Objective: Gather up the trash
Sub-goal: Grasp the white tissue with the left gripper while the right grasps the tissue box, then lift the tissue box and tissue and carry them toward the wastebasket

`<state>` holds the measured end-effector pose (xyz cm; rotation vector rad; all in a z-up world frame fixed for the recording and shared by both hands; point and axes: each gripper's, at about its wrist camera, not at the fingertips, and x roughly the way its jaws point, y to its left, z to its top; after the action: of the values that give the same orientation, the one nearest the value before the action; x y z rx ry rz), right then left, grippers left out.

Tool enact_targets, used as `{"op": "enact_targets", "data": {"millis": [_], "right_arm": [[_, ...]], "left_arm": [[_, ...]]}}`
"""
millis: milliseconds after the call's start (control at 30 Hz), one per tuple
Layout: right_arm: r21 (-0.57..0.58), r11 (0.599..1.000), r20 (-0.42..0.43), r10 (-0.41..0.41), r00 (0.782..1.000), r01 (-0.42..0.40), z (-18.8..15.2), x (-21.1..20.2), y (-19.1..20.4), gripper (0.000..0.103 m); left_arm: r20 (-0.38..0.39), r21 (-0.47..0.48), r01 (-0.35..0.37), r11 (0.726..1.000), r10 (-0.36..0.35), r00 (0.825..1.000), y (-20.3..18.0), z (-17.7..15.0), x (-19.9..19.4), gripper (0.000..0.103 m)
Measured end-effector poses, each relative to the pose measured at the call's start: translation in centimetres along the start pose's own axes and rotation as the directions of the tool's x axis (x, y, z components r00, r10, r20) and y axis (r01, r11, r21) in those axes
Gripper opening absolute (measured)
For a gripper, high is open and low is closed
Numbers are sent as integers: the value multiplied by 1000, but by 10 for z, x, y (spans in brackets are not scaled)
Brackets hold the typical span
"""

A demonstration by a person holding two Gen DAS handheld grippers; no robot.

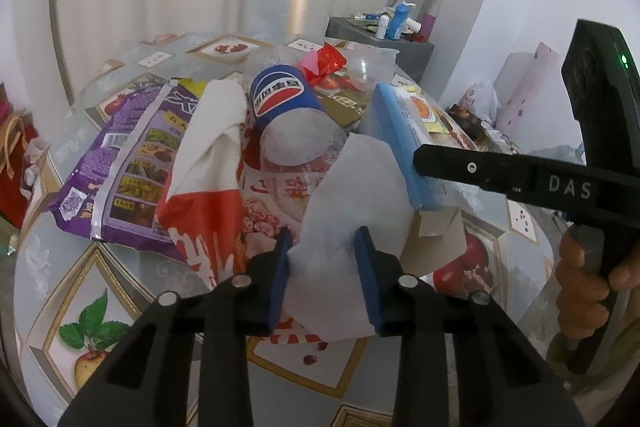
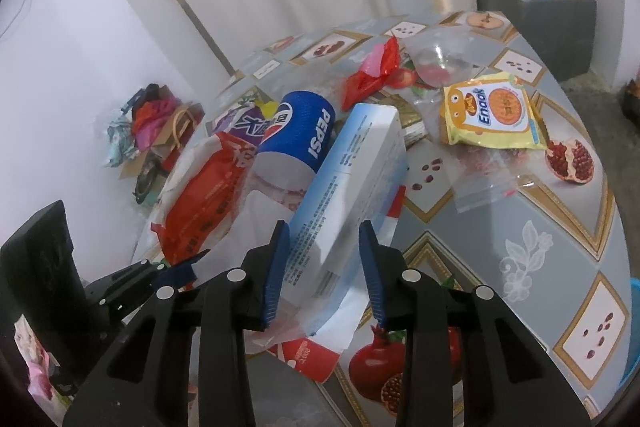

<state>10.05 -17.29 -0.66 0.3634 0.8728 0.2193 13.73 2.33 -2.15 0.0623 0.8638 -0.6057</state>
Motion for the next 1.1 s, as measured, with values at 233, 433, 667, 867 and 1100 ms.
{"op": "enact_targets", "data": {"millis": [233, 433, 667, 867, 1100], "right_arm": [[22, 999, -7, 34, 999, -34, -1, -1, -2, 25], [47, 998, 5, 46, 999, -46, -1, -6, -5, 6], [69, 996, -20, 54, 998, -52, -2, -6, -10, 7], [53, 998, -32, 34, 999, -32, -2, 0, -5, 26], [69, 997, -46, 35, 998, -32, 3, 10, -4, 37]], "left_arm": [[-1, -16, 18, 1000, -18, 1000, -1, 1, 0, 13], [12, -16, 19, 1000, -19, 1000, -2, 2, -5, 3], [28, -23, 38, 999, -37, 999, -4, 3, -10, 2], [35, -48, 49, 998, -47, 998, -2, 7, -11, 2], [84, -53, 61, 997, -57, 995, -1, 22, -17, 2]]}}
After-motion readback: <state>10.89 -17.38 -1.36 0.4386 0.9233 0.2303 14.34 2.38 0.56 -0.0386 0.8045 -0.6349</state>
